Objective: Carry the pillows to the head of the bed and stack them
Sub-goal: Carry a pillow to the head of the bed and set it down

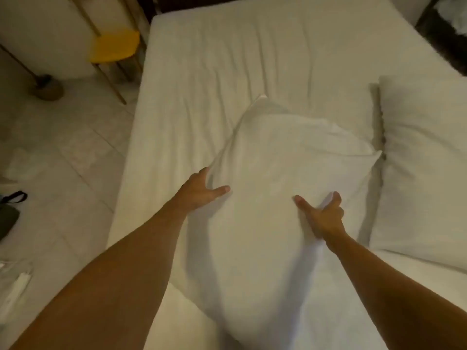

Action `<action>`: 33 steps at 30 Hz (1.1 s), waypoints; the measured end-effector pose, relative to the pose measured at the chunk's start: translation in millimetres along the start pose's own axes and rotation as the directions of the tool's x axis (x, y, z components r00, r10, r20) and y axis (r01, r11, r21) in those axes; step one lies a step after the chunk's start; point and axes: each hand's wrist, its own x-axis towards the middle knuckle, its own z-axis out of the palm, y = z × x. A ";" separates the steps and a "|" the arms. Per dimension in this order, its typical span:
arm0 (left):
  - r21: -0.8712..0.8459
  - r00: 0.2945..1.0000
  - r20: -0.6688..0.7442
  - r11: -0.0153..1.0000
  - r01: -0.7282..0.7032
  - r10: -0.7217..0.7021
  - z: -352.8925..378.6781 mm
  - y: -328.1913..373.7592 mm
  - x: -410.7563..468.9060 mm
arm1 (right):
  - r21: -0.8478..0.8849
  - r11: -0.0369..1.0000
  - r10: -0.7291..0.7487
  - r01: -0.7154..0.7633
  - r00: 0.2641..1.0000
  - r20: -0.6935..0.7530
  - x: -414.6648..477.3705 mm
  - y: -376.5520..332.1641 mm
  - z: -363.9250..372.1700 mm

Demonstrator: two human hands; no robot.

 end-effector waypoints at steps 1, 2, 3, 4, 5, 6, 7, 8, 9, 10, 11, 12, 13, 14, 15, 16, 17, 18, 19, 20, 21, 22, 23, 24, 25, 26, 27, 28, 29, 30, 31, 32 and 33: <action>-0.012 1.000 -0.007 1.000 0.003 -0.003 2.8 -3.7 8.0 | 0.038 0.999 0.002 -0.001 1.000 -0.024 5.6 1.6 4.1; -0.028 1.000 -0.014 1.000 0.006 -0.007 4.2 -8.2 17.2 | 0.075 0.997 0.022 -0.019 0.999 -0.044 11.4 3.6 6.5; -0.053 1.000 -0.001 0.998 0.021 -0.021 7.5 -15.6 27.3 | 0.111 0.994 0.023 -0.018 0.999 -0.045 16.2 8.2 9.0; -0.099 0.999 0.014 0.995 0.030 -0.028 10.2 -19.3 33.9 | 0.157 0.987 0.026 -0.020 0.999 -0.035 22.1 14.7 11.2; -0.154 0.999 0.032 0.987 0.043 -0.038 14.3 -25.7 43.0 | 0.196 0.980 0.024 -0.019 0.999 -0.022 25.0 19.8 14.4; -0.198 0.998 0.055 0.979 0.050 -0.040 16.1 -28.7 46.4 | 0.230 0.973 0.020 -0.018 1.000 -0.009 27.7 24.9 17.9; -0.244 0.996 0.085 0.968 0.056 -0.036 17.5 -33.4 54.1 | 0.268 0.963 0.016 -0.017 1.000 0.006 29.6 28.9 20.0; -0.260 0.995 0.099 0.964 0.053 -0.027 16.2 -34.1 57.0 | 0.290 0.957 0.011 -0.016 1.000 0.017 34.6 34.1 22.2; -0.278 0.992 0.123 0.959 0.051 -0.018 17.5 -38.5 65.9 | 0.311 0.950 -0.002 -0.006 1.000 0.025 37.2 37.3 23.3; -0.280 0.990 0.136 0.958 0.062 -0.025 18.1 -41.4 72.0 | 0.326 0.945 -0.014 0.003 0.999 0.031 39.3 39.9 23.6; -0.307 0.989 0.146 0.950 0.061 -0.016 18.8 -42.3 77.3 | 0.342 0.940 -0.022 0.009 0.999 0.034 41.7 42.4 23.8; -0.328 0.988 0.155 0.943 0.047 0.005 18.5 -42.7 81.2 | 0.366 0.931 -0.029 0.012 0.999 0.039 44.2 45.6 23.6; -0.367 0.985 0.169 0.929 0.042 0.022 19.1 -43.8 86.6 | 0.392 0.920 -0.026 0.005 0.999 0.048 47.0 50.4 23.4; -0.389 0.986 0.163 0.920 0.039 0.027 20.1 -42.9 89.8 | 0.415 0.910 -0.013 -0.012 0.998 0.058 49.4 56.2 22.2; -0.414 0.988 0.153 0.909 0.055 0.010 21.9 -42.9 94.1 | 0.443 0.896 0.011 -0.039 0.998 0.067 51.1 62.6 20.1; -0.424 0.989 0.148 0.903 0.064 0.000 23.9 -42.6 97.8 | 0.469 0.880 0.038 -0.073 0.996 0.083 53.3 70.6 17.4; -0.443 0.989 0.144 0.893 0.082 -0.020 26.5 -42.9 100.6 | 0.500 0.860 0.050 -0.101 0.992 0.115 55.6 78.8 15.2; -0.458 0.988 0.146 0.883 0.105 -0.042 29.9 -43.4 102.8 | 0.531 0.838 0.049 -0.126 0.986 0.157 56.8 85.0 14.2; -0.474 0.986 0.156 0.872 0.125 -0.057 32.5 -42.5 102.7 | 0.553 0.819 0.047 -0.153 0.978 0.201 56.1 88.9 14.3; -0.486 0.985 0.158 0.863 0.139 -0.070 34.6 -41.9 102.2 | 0.567 0.806 0.039 -0.170 0.971 0.237 55.9 90.9 16.0; -0.496 0.984 0.163 0.855 0.150 -0.078 36.4 -41.6 100.4 | 0.579 0.795 0.031 -0.180 0.966 0.258 55.5 91.2 18.6; -0.505 0.983 0.162 0.849 0.156 -0.084 38.2 -40.2 97.9 | 0.596 0.783 0.014 -0.178 0.963 0.270 53.9 89.2 21.5; -0.514 0.985 0.150 0.844 0.150 -0.084 39.6 -39.8 96.4 | 0.615 0.769 -0.004 -0.175 0.961 0.278 52.4 86.4 24.2; -0.518 0.987 0.140 0.843 0.145 -0.083 41.1 -39.6 95.3 | 0.637 0.752 -0.023 -0.170 0.959 0.284 49.7 82.5 26.2; -0.527 0.987 0.137 0.838 0.145 -0.084 42.0 -38.8 93.7 | 0.653 0.739 -0.044 -0.167 0.955 0.294 45.5 77.0 26.5; -0.548 0.988 0.136 0.825 0.139 -0.077 41.8 -37.2 91.7 | 0.663 0.731 -0.069 -0.160 0.950 0.305 41.5 71.3 25.5; -0.578 0.988 0.142 0.804 0.137 -0.066 39.9 -34.1 87.0 | 0.670 0.726 -0.090 -0.155 0.945 0.316 37.0 65.1 23.1; -0.612 0.986 0.152 0.777 0.145 -0.064 37.2 -30.6 82.7 | 0.672 0.725 -0.104 -0.148 0.942 0.320 33.1 59.1 20.1; -0.647 0.984 0.169 0.746 0.157 -0.061 33.7 -29.6 81.1 | 0.665 0.734 -0.107 -0.138 0.943 0.315 28.0 51.6 15.6; -0.678 0.982 0.180 0.716 0.168 -0.060 30.3 -29.6 78.9 | 0.657 0.744 -0.110 -0.120 0.948 0.298 24.1 44.6 10.9; -0.707 0.981 0.190 0.687 0.167 -0.043 26.6 -27.4 73.3 | 0.648 0.756 -0.109 -0.099 0.956 0.273 19.2 37.1 4.5; -0.736 0.981 0.196 0.660 0.153 -0.009 23.3 -24.6 65.3 | 0.640 0.765 -0.115 -0.073 0.962 0.248 14.8 30.6 -2.7; -0.747 0.977 0.210 0.649 0.147 0.021 19.3 -21.9 54.8 | 0.628 0.777 -0.125 -0.045 0.966 0.224 8.3 22.0 -10.9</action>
